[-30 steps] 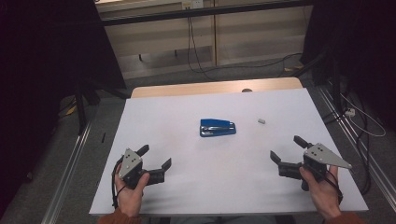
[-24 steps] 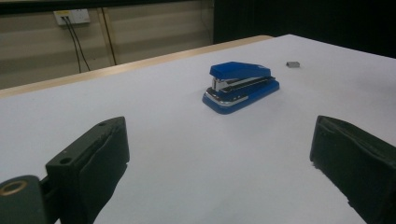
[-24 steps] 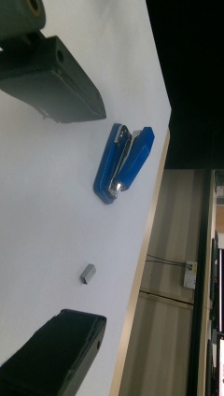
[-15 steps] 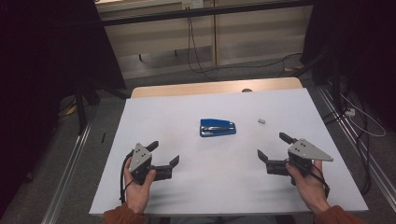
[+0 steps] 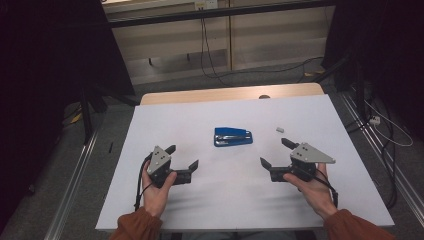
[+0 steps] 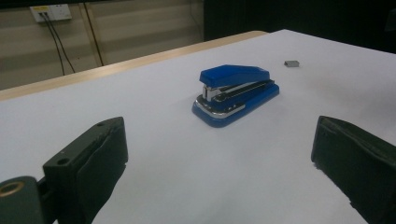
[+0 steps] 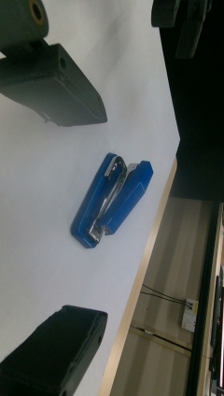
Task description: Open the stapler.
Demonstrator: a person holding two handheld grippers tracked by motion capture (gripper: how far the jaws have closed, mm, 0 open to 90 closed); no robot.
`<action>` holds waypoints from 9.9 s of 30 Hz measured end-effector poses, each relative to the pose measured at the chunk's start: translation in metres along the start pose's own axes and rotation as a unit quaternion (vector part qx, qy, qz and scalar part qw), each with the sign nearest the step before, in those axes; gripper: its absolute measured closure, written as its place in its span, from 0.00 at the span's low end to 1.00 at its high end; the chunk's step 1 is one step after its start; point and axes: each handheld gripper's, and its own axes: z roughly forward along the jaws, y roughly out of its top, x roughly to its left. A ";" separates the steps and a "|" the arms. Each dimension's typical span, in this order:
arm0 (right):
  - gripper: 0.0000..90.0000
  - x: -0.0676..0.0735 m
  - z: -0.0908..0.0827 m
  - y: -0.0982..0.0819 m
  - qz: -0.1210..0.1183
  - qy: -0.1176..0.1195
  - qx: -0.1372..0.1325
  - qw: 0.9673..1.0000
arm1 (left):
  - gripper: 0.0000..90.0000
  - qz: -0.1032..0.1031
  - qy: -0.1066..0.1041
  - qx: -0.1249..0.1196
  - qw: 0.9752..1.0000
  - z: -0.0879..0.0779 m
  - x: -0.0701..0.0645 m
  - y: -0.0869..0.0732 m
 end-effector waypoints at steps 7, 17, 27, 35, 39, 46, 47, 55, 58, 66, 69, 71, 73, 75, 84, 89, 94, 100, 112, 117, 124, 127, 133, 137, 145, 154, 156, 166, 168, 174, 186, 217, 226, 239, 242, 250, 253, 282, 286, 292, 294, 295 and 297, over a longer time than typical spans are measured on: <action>0.08 0.006 0.021 0.003 0.003 0.012 0.013 1.000 | 0.04 0.003 -0.003 -0.002 1.000 0.020 0.001 0.007; 0.10 0.006 0.047 0.009 0.010 0.023 0.010 1.000 | 0.04 0.001 -0.011 -0.009 1.000 0.039 0.006 0.014; 0.13 0.006 0.077 0.014 0.009 0.023 0.015 1.000 | 0.04 0.010 -0.007 -0.001 1.000 0.062 0.013 0.023; 0.16 0.006 0.100 0.017 0.017 0.023 0.020 0.999 | 0.04 0.013 0.001 -0.005 1.000 0.079 0.025 0.031; 0.20 0.008 0.111 0.017 0.018 0.025 0.021 0.999 | 0.04 0.016 0.001 -0.007 1.000 0.090 0.031 0.036; 0.32 0.013 0.121 0.012 0.013 0.035 0.032 0.999 | 0.04 0.006 0.004 -0.004 1.000 0.101 0.034 0.031; 0.33 0.013 0.123 0.012 0.012 0.035 0.033 0.999 | 0.04 0.007 0.004 0.000 1.000 0.101 0.035 0.031; 0.49 0.014 0.128 0.014 0.011 0.051 0.040 0.998 | 0.04 0.010 0.003 0.013 1.000 0.101 0.039 0.028; 0.59 0.016 0.129 0.014 0.008 0.060 0.038 0.997 | 0.04 0.010 0.003 0.015 1.000 0.101 0.039 0.028; 0.85 0.019 0.132 0.014 0.009 0.069 0.041 0.997 | 0.03 0.009 -0.001 0.023 1.000 0.100 0.039 0.027; 0.95 0.019 0.134 0.014 0.004 0.082 0.057 0.995 | 0.03 0.009 0.001 0.028 1.000 0.101 0.040 0.025; 1.00 0.019 0.136 0.014 0.007 0.089 0.065 0.994 | 0.03 0.012 0.001 0.032 0.999 0.101 0.042 0.024; 1.00 0.019 0.138 0.013 0.009 0.092 0.070 0.993 | 0.03 0.010 0.003 0.035 0.999 0.101 0.042 0.023; 1.00 0.019 0.140 0.013 0.003 0.097 0.076 0.992 | 0.03 0.009 0.002 0.035 0.999 0.102 0.043 0.022; 1.00 0.023 0.150 0.016 -0.026 0.099 0.105 0.989 | 0.03 0.012 0.006 0.051 0.999 0.104 0.044 0.018; 1.00 0.023 0.156 0.014 -0.040 0.098 0.122 0.987 | 0.03 0.011 0.001 0.062 0.998 0.108 0.043 0.015; 1.00 0.024 0.159 0.013 -0.056 0.095 0.137 0.984 | 0.03 0.012 -0.001 0.063 0.998 0.108 0.042 0.015; 1.00 0.023 0.163 0.010 -0.073 0.081 0.151 0.983 | 0.04 0.020 0.004 0.077 0.997 0.108 0.040 0.013; 1.00 0.021 0.166 0.008 -0.068 0.078 0.158 0.982 | 0.57 0.032 -0.020 0.087 0.996 0.107 0.034 0.012; 1.00 0.021 0.166 0.008 -0.067 0.078 0.158 0.982 | 0.81 0.033 -0.042 0.092 0.994 0.111 0.033 0.009; 1.00 0.022 0.166 0.008 -0.067 0.081 0.158 0.982 | 1.00 0.014 -0.065 0.094 0.993 0.117 0.028 0.008; 1.00 0.022 0.166 0.008 -0.066 0.081 0.160 0.982 | 1.00 0.017 -0.068 0.100 0.992 0.120 0.026 0.008; 1.00 0.022 0.166 0.008 -0.066 0.079 0.158 0.982 | 1.00 0.022 -0.066 0.103 0.992 0.126 0.026 0.009; 1.00 0.022 0.166 0.008 -0.065 0.079 0.158 0.982 | 1.00 0.021 -0.064 0.103 0.992 0.127 0.026 0.009; 1.00 0.022 0.167 0.007 -0.064 0.078 0.157 0.982 | 1.00 0.023 -0.064 0.100 0.993 0.132 0.024 0.010; 1.00 0.022 0.167 0.007 -0.065 0.077 0.157 0.982 | 1.00 0.018 -0.066 0.097 0.993 0.132 0.025 0.011; 1.00 0.022 0.167 0.007 -0.064 0.077 0.157 0.982 | 1.00 0.012 -0.067 0.094 0.993 0.132 0.025 0.011; 1.00 0.022 0.167 0.007 -0.065 0.076 0.157 0.982 | 1.00 0.012 -0.069 0.092 0.993 0.131 0.025 0.011; 1.00 0.022 0.167 0.007 -0.066 0.076 0.158 0.982 | 1.00 0.009 -0.071 0.089 0.993 0.131 0.026 0.012; 1.00 0.023 0.167 0.007 -0.066 0.075 0.157 0.982 | 1.00 0.008 -0.072 0.083 0.994 0.130 0.026 0.014; 1.00 0.023 0.167 0.007 -0.068 0.074 0.157 0.982 | 1.00 -0.001 -0.075 0.071 0.995 0.129 0.025 0.018; 1.00 0.024 0.167 0.007 -0.069 0.072 0.157 0.983 | 1.00 -0.006 -0.072 0.047 0.996 0.131 0.021 0.030; 1.00 0.024 0.168 0.007 -0.072 0.071 0.157 0.982 | 1.00 -0.013 -0.074 0.040 0.996 0.131 0.021 0.031; 1.00 0.024 0.168 0.007 -0.071 0.071 0.156 0.983 | 1.00 -0.010 -0.070 0.031 0.997 0.133 0.019 0.035; 1.00 0.024 0.167 0.007 -0.073 0.072 0.157 0.982 | 1.00 -0.011 -0.067 0.031 0.997 0.134 0.019 0.035; 1.00 0.025 0.167 0.007 -0.077 0.076 0.154 0.982 | 1.00 -0.008 -0.063 0.035 0.997 0.135 0.021 0.033; 1.00 0.026 0.167 0.007 -0.080 0.077 0.153 0.982 | 1.00 -0.008 -0.062 0.036 0.997 0.135 0.021 0.033; 1.00 0.033 0.169 0.012 -0.067 0.002 0.109 0.992 | 1.00 -0.004 -0.066 0.051 0.996 0.141 0.020 0.026; 1.00 0.033 0.169 0.012 -0.067 0.001 0.108 0.992 | 1.00 -0.006 -0.066 0.058 0.996 0.145 0.017 0.023; 1.00 0.031 0.168 0.013 -0.068 0.001 0.106 0.992 | 1.00 0.005 -0.065 0.068 0.996 0.145 0.016 0.021; 1.00 0.031 0.168 0.014 -0.067 -0.001 0.106 0.992 | 1.00 0.001 -0.066 0.067 0.996 0.145 0.017 0.022; 1.00 0.031 0.168 0.014 -0.067 -0.001 0.105 0.992 | 1.00 0.002 -0.066 0.067 0.996 0.145 0.017 0.021; 1.00 0.031 0.167 0.014 -0.065 -0.001 0.105 0.992 | 1.00 0.005 -0.067 0.067 0.995 0.145 0.015 0.021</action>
